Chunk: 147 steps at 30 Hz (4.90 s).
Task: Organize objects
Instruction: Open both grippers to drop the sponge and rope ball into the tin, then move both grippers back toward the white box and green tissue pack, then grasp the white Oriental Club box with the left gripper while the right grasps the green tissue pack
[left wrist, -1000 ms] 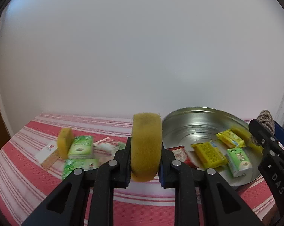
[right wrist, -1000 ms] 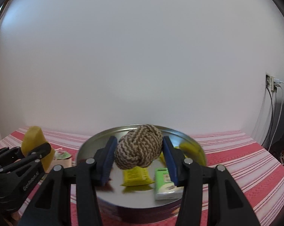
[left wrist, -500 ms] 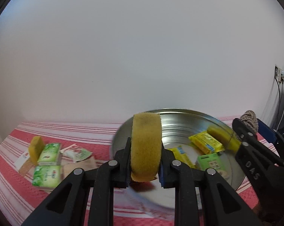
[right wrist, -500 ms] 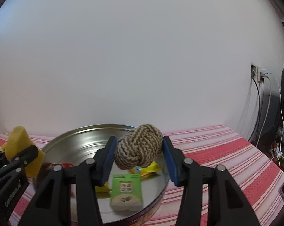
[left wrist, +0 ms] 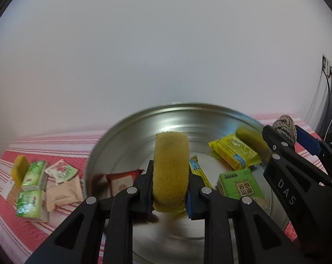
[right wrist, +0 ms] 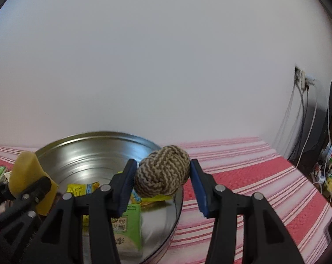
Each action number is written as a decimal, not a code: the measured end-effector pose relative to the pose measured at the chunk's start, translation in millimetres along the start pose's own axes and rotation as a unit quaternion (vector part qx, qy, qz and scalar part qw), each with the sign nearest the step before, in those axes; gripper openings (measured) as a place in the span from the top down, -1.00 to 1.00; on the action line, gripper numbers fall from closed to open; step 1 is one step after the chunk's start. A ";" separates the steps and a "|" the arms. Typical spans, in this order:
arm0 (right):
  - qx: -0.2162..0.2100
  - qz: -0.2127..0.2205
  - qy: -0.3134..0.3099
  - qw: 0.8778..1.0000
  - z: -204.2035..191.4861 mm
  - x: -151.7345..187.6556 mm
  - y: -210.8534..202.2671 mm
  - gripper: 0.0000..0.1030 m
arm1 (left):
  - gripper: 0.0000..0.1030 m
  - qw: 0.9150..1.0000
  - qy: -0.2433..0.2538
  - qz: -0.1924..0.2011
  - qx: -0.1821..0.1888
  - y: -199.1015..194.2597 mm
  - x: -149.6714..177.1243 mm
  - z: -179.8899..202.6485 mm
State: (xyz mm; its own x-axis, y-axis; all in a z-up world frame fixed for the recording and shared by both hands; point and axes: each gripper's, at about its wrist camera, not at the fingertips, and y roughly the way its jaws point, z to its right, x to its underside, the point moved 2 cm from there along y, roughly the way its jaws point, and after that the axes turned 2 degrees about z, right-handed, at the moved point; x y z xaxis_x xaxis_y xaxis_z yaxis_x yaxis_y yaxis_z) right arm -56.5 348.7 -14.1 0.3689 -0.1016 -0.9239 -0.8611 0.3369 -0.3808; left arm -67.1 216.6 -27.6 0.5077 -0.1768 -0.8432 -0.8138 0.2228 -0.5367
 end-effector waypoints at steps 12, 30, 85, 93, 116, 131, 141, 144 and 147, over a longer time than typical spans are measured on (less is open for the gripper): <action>-0.025 -0.031 -0.006 0.999 -14.3 4.1 4.0 0.04 | 0.53 0.999 0.007 -0.026 -0.020 12.2 6.0 0.9; -0.035 0.067 0.013 0.997 -10.6 1.0 -29.4 -0.99 | -0.78 0.997 0.008 0.056 -0.052 -23.2 -4.8 -7.2; -0.032 0.076 0.086 0.993 -62.2 27.2 -104.3 -1.00 | -0.78 0.991 -0.052 0.053 -0.114 -73.1 44.5 -162.6; -0.078 0.064 0.073 0.992 -109.5 30.5 -112.2 -0.99 | -0.78 0.987 -0.061 0.030 -0.143 -70.9 48.8 -217.1; -0.178 -0.052 0.014 0.983 -257.2 41.1 -94.8 -0.88 | -0.78 0.981 -0.081 -0.105 -0.141 -13.4 59.7 -333.2; -0.210 -0.162 -0.012 0.964 -312.0 53.6 -62.1 -0.86 | -0.04 0.978 -0.114 -0.140 -0.105 5.7 61.8 -349.3; -0.205 -0.234 -0.052 0.949 -346.1 68.7 -39.0 -0.74 | 0.16 0.970 -0.137 -0.133 -0.148 -9.6 64.3 -363.1; -0.198 -0.236 -0.077 0.948 -355.6 69.6 -37.7 -0.60 | 0.16 0.968 -0.138 -0.124 -0.166 -16.6 63.0 -364.8; -0.188 -0.232 -0.093 0.950 -358.5 69.9 -40.0 -0.44 | 0.16 0.968 -0.117 -0.108 -0.193 -19.8 58.3 -361.5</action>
State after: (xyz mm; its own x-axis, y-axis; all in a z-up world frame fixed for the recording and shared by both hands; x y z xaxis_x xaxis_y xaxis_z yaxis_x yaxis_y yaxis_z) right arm -121.7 -7.5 -76.7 0.7641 0.0212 -0.6447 -0.6425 -0.0651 -0.7636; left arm -123.6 -144.6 -55.0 0.6907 0.0531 -0.7212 -0.7039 -0.1789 -0.6874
